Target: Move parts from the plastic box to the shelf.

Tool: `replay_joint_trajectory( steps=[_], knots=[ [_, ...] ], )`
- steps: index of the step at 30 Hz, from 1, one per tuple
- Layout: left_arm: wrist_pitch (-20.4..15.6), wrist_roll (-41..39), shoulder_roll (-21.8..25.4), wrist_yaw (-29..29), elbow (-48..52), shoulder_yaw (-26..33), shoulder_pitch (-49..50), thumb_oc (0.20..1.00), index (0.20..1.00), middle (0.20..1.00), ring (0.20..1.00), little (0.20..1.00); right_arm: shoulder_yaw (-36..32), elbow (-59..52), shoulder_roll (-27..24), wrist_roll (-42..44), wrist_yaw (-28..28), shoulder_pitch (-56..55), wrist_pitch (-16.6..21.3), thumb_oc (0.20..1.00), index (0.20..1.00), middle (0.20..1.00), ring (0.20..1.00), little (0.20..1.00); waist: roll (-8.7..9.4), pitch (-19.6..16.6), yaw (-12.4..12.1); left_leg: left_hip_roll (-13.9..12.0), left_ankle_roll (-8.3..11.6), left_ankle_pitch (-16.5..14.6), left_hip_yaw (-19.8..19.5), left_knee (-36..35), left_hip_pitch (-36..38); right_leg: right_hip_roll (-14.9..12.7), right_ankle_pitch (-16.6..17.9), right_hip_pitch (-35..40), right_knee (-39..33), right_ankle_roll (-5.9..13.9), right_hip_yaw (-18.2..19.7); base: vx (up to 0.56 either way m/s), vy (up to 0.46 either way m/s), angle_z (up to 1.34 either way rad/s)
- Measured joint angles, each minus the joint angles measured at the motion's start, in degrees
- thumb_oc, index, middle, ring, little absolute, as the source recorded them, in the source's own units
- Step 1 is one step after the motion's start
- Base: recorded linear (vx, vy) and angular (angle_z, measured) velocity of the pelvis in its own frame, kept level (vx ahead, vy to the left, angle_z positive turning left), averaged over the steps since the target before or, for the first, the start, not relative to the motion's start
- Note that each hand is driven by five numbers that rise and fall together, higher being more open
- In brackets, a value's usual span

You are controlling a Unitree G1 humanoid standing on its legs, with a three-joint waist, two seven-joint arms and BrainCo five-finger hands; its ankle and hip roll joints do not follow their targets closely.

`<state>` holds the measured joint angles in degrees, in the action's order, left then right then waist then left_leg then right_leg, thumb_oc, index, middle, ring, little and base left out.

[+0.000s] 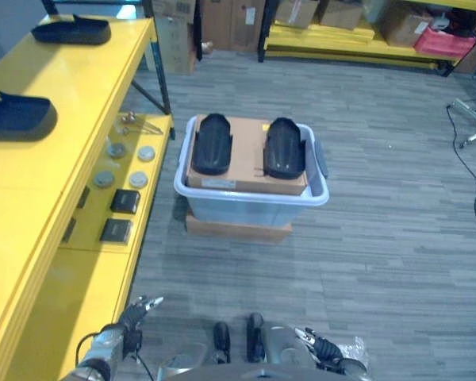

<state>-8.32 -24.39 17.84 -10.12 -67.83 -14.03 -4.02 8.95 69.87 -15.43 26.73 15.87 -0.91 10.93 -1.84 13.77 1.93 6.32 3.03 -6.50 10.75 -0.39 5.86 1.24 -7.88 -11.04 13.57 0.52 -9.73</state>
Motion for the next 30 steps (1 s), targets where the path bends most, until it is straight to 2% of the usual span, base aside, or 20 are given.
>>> replay_joint_trajectory(
  steps=[1,2,3,5,6,7,9,10,11,13,14,15,17,19,20,21,23,24,27,30],
  knots=[
    [0.36,-0.31,0.53,-0.12,0.06,0.66,0.20,1.000,1.000,1.000,1.000,1.000,-0.14,-0.07,0.35,-0.04,0.09,-0.52,0.31,1.000,1.000,1.000,1.000,1.000,2.90,0.38,1.05,0.69,-8.83,-2.08,0.76,6.48,-2.01,-2.49,2.19,-0.86,-0.79,0.74,0.86,0.24,-0.101,0.37],
    [0.51,-0.59,0.61,0.14,0.41,0.42,-0.13,1.000,1.000,1.000,1.000,1.000,-0.58,-0.96,-0.05,-0.22,0.24,-1.14,0.21,1.000,1.000,1.000,1.000,1.000,3.62,0.22,2.16,0.93,-10.66,-2.99,0.77,7.24,-1.93,-4.28,3.74,-2.31,1.27,1.47,1.37,0.27,-0.140,0.43],
    [1.00,-1.41,0.04,0.72,0.59,0.44,0.74,1.000,1.000,1.000,1.000,1.000,-0.66,-0.81,-0.55,-0.35,0.16,-1.51,-0.65,1.000,1.000,1.000,1.000,1.000,3.31,-0.47,2.25,1.43,-10.10,-3.25,0.54,5.63,-0.15,-4.43,5.17,-3.39,3.14,1.26,1.74,0.29,-0.171,0.24],
    [0.94,-1.37,-0.69,1.32,1.90,0.32,1.27,1.000,1.000,1.000,1.000,1.000,-0.65,-0.90,-0.91,-0.75,0.21,-1.68,-0.66,1.000,1.000,1.000,1.000,1.000,2.23,-0.94,2.77,1.09,-9.59,-3.24,-0.37,4.85,1.90,-1.57,5.66,-3.91,3.30,0.21,1.38,0.30,-0.195,0.01],
    [1.02,-1.39,-0.94,1.92,1.84,0.34,1.10,1.000,1.000,1.000,1.000,1.000,-0.55,-0.88,-0.66,-1.59,0.23,-1.67,-1.07,1.000,1.000,1.000,1.000,1.000,1.87,-0.83,2.92,1.05,-8.90,-3.63,-1.42,5.56,2.89,1.18,6.78,-2.10,0.04,-3.12,1.25,0.35,-0.321,0.33],
    [1.14,-2.15,-2.33,2.40,1.50,0.59,0.52,1.000,1.000,1.000,1.000,1.000,-0.11,-0.99,-1.60,-2.37,0.13,-1.65,-1.11,1.000,1.000,1.000,1.000,1.000,2.09,-1.18,2.87,2.02,-7.28,-3.05,-4.42,10.16,2.95,2.05,10.72,3.66,-6.90,-7.09,2.89,0.30,-0.292,0.29],
    [0.90,-2.31,-3.02,2.18,1.83,1.62,0.08,1.000,1.000,1.000,1.000,1.000,0.03,-1.04,-1.80,-2.16,-0.20,-0.73,-1.11,1.000,1.000,1.000,1.000,1.000,2.71,-1.23,1.56,3.19,-4.74,-1.56,-5.95,23.12,-2.88,-0.17,10.60,5.44,-7.85,-7.28,3.03,0.11,-0.113,0.21],
    [0.89,-2.26,-3.46,2.23,1.93,1.60,-0.21,1.000,1.000,1.000,1.000,1.000,0.01,-1.11,-2.11,-1.84,-0.33,-0.07,-1.04,1.000,1.000,1.000,1.000,1.000,2.98,-1.04,0.88,2.93,-3.09,-1.72,-5.85,35.21,-9.19,-1.50,10.95,8.44,-10.46,-6.76,3.22,0.00,0.000,0.03],
    [0.93,-2.24,-3.33,2.17,1.91,1.63,0.18,1.000,1.000,1.000,1.000,1.000,0.06,-1.37,-2.09,-1.77,-0.46,0.61,-0.93,1.000,1.000,1.000,1.000,1.000,3.11,-0.99,-0.37,1.85,-2.76,-3.36,-6.40,34.71,-9.91,-1.83,11.03,10.16,-11.43,-6.64,4.17,0.00,0.000,-0.07],
    [0.99,-2.22,-2.93,2.24,1.82,1.67,0.60,1.000,1.000,1.000,1.000,1.000,0.23,-1.51,-2.03,-1.73,-0.87,1.88,-0.39,1.000,1.000,1.000,1.000,1.000,3.10,-0.88,-0.59,-0.83,-2.34,-3.20,-7.90,30.64,-11.31,-2.17,11.03,12.33,-12.12,-6.62,4.28,0.35,0.008,-0.06],
    [0.87,-0.91,-2.35,2.14,1.82,0.74,1.47,1.000,1.000,1.000,1.000,1.000,-0.89,-2.48,-1.88,-0.59,-1.43,3.47,-0.57,1.000,1.000,1.000,1.000,1.000,4.47,-0.53,-1.38,-1.55,-0.89,-2.51,-8.83,26.70,-14.35,-3.46,7.04,13.98,-13.07,-6.54,7.54,0.38,0.021,-0.08],
    [0.82,-0.14,-2.91,2.13,1.92,0.13,0.88,1.000,1.000,1.000,1.000,1.000,-1.34,-2.43,-2.65,0.30,-1.73,4.10,-0.78,1.000,1.000,1.000,1.000,1.000,4.76,0.53,-2.25,-1.68,-1.30,-1.42,-9.10,19.90,-13.83,-4.26,8.17,14.96,-13.82,-4.64,8.69,0.08,0.035,-0.35],
    [0.97,0.21,-3.76,1.52,1.67,-0.10,2.45,1.000,1.000,1.000,1.000,1.000,-1.25,-1.91,-3.97,1.11,-2.21,6.30,0.10,1.000,1.000,1.000,1.000,1.000,3.55,0.93,-2.69,-2.22,-1.57,3.51,-9.83,11.50,-14.88,-4.70,8.55,16.30,-14.93,-1.74,9.39,0.07,0.051,-0.64],
    [0.61,0.33,-4.36,1.19,1.90,-0.79,5.51,1.000,1.000,1.000,1.000,1.000,-0.98,-1.49,-5.65,0.99,-2.20,7.06,0.56,1.000,1.000,1.000,1.000,1.000,0.95,0.42,-4.08,-2.03,-0.40,5.31,-14.85,3.87,-13.27,-3.36,6.64,16.79,-14.79,-0.84,12.78,0.04,0.044,-0.82],
    [0.45,0.38,-4.61,1.17,2.03,-0.68,5.91,1.000,1.000,1.000,1.000,1.000,-1.00,-1.34,-6.16,1.07,-2.36,7.22,0.56,1.000,1.000,1.000,1.000,1.000,-0.44,0.52,-4.85,-2.19,-1.80,8.25,-15.50,3.28,-12.30,-2.44,6.04,17.03,-14.03,0.43,13.69,0.01,0.014,-0.89],
    [0.51,0.68,-4.24,1.25,1.97,0.02,6.37,1.000,1.000,1.000,1.000,1.000,-1.10,-1.25,-6.01,1.39,-2.43,6.84,0.58,1.000,1.000,1.000,1.000,1.000,-0.28,0.91,-4.76,-2.30,-3.08,10.87,-14.50,3.17,-11.79,-2.47,4.88,16.85,-12.01,2.24,13.12,0.01,-0.003,-0.52],
    [0.50,1.01,-2.27,2.17,1.86,0.64,6.31,1.000,1.000,1.000,1.000,1.000,-1.10,-1.17,-4.54,2.24,-2.25,5.78,0.42,1.000,1.000,1.000,1.000,1.000,2.16,1.98,-4.91,-1.52,-3.33,11.02,-13.44,1.97,-9.88,-3.32,1.00,15.92,-7.58,1.77,9.81,0.00,-0.050,-0.25],
    [0.35,0.91,-0.63,2.66,0.97,0.64,5.45,1.000,1.000,1.000,1.000,1.000,-1.10,-1.12,-3.51,2.08,-2.20,4.77,0.47,1.000,1.000,1.000,1.000,1.000,3.17,2.07,-5.05,-1.28,-5.16,12.37,-13.07,-0.38,-8.21,-3.15,-1.17,13.90,-4.73,1.49,6.91,0.00,-0.087,-0.26],
    [0.24,-1.69,-0.28,3.32,0.36,1.76,3.71,1.000,1.000,1.000,1.000,1.000,-1.12,-0.91,-3.01,2.02,-2.25,3.71,0.61,1.000,1.000,1.000,1.000,1.000,3.08,2.17,-4.52,-1.32,-5.76,12.89,-13.40,-2.20,-6.36,-3.55,-1.50,12.79,-4.77,1.42,4.80,-0.01,-0.176,-0.04],
    [0.27,-2.51,-0.13,3.41,0.43,1.84,1.66,1.000,1.000,1.000,1.000,1.000,-1.18,0.12,-2.22,2.03,-2.41,1.92,0.69,1.000,1.000,1.000,1.000,1.000,2.65,2.32,-3.92,-1.86,-6.70,12.22,-13.25,-2.81,-5.29,-9.31,0.32,11.73,-5.43,3.98,5.74,0.00,-0.275,0.05]
  ],
)
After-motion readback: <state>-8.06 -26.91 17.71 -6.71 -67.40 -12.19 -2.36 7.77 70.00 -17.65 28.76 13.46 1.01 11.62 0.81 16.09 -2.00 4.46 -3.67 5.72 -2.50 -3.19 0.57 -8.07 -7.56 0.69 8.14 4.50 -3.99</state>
